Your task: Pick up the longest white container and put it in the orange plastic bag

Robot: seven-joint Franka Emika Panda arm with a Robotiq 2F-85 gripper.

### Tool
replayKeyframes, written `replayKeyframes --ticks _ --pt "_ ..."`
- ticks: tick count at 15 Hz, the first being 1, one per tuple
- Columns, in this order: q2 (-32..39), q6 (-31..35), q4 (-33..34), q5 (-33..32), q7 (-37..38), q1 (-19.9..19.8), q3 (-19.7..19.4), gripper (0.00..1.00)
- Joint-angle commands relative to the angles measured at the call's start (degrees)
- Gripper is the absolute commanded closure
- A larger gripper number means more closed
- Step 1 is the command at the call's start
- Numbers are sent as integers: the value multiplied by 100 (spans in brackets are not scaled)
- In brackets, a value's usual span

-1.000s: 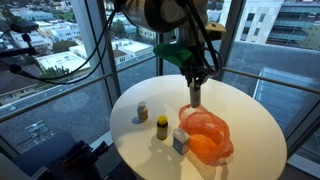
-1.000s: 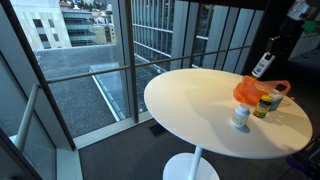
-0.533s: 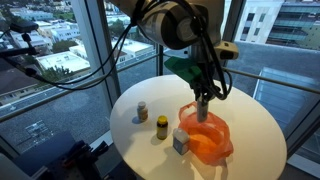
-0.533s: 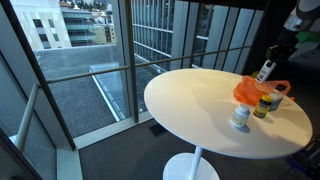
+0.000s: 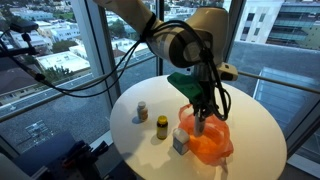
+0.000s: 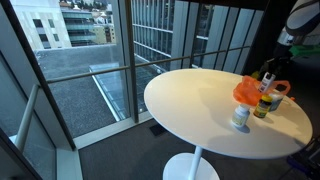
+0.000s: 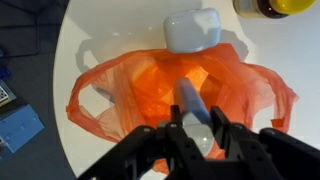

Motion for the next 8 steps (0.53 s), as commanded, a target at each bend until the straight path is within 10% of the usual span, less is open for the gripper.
replayKeyframes --ticks 1,8 --pt "225 -254 226 -32 90 -24 4 90" --pt "423 -205 178 35 -34 -47 46 89"
